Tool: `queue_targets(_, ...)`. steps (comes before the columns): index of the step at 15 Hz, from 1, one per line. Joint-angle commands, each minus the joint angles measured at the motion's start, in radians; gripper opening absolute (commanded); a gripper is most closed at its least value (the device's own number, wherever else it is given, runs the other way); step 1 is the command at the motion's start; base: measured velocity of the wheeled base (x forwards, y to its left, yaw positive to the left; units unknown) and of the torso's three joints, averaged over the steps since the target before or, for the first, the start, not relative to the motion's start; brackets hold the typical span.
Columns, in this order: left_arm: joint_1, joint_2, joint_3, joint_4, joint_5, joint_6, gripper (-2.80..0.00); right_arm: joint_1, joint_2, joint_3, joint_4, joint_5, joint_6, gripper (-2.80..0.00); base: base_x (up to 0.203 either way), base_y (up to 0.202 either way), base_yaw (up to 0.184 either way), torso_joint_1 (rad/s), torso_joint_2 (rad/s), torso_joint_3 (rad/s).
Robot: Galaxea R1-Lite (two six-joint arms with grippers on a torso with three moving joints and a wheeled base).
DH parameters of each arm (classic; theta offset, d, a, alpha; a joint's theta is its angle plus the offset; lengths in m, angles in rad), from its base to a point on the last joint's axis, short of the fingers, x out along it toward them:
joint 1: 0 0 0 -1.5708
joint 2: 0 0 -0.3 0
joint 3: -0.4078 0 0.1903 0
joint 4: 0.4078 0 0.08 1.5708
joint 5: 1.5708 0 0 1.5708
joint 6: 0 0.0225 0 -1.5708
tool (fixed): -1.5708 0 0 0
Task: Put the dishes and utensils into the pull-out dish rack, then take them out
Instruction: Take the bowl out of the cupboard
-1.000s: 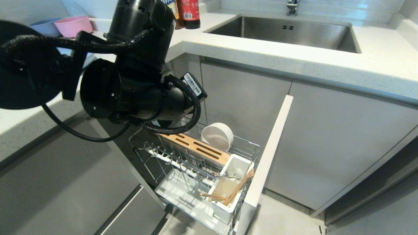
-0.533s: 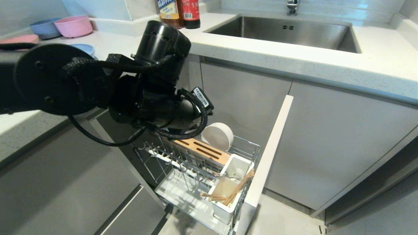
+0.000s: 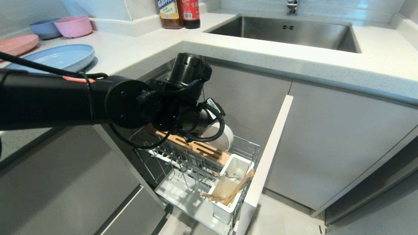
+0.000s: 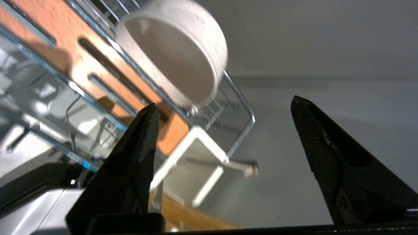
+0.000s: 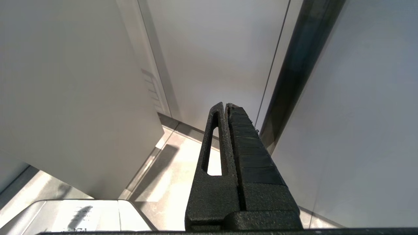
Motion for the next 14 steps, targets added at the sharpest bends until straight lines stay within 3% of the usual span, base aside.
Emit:
queue_targets(1, 0.013, 0.049, -0.001, -0.016, 0.002, -0.004, 0.00, 0.000, 0.001, 0.002, -0.001, 0.000, 0.000, -2.80, 0.000, 0.000, 0.000, 0.000, 0.00, 0.000)
queue_targets(14, 0.051, 0.199, -0.037, -0.200, -0.017, 0.069, 0.00, 0.000, 0.001, 0.002, 0.000, 0.000, 0.000, -2.80, 0.000, 0.000, 0.000, 0.000, 0.00, 0.000)
